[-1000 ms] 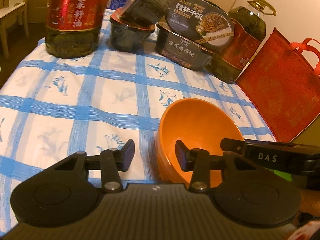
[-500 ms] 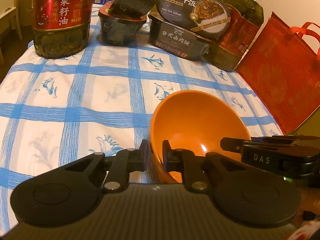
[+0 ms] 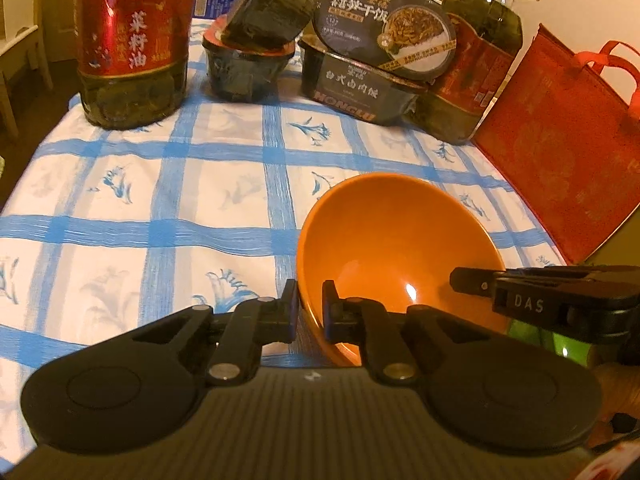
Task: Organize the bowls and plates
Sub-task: 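Close both tools on the rim of the orange bowl, then lift the orange bowl with both tools over the green bowl stack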
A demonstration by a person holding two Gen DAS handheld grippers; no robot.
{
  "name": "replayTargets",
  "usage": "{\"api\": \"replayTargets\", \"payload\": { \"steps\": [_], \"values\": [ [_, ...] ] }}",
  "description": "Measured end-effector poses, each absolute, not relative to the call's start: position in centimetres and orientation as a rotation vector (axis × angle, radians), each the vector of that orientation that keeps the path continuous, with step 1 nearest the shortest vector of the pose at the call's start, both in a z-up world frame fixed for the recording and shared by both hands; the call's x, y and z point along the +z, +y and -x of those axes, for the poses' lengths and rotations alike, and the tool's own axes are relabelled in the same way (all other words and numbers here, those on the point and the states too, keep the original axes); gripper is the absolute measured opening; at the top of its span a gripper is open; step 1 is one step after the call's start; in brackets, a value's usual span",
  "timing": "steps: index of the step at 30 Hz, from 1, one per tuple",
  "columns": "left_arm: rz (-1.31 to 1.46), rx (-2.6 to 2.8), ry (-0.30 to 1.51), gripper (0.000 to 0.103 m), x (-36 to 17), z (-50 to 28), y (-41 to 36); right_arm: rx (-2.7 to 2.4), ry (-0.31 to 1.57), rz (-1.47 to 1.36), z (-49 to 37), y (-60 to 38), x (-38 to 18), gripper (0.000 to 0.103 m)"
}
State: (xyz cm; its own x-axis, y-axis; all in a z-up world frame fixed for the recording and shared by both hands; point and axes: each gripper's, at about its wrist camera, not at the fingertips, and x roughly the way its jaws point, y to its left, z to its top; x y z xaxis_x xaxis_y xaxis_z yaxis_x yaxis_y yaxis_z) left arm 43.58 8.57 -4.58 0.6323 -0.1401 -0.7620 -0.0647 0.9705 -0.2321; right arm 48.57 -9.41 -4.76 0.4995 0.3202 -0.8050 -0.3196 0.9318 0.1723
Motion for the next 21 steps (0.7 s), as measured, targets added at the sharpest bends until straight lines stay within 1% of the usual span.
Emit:
{"api": "replayTargets", "payload": {
  "steps": [11,16,21],
  "values": [
    [0.233,-0.057,0.841,0.010,1.8,-40.2,7.6,0.404,0.916,-0.047,-45.3,-11.2,1.7,0.010],
    [0.215,-0.093,0.815,0.010,4.9,-38.6,5.2,0.384,0.896,-0.071,-43.2,-13.8,4.6,0.010],
    [0.194,-0.142,0.801,0.010,6.7,-37.6,1.8,0.345,0.876,-0.083,-41.3,-17.3,6.7,0.010]
  ]
}}
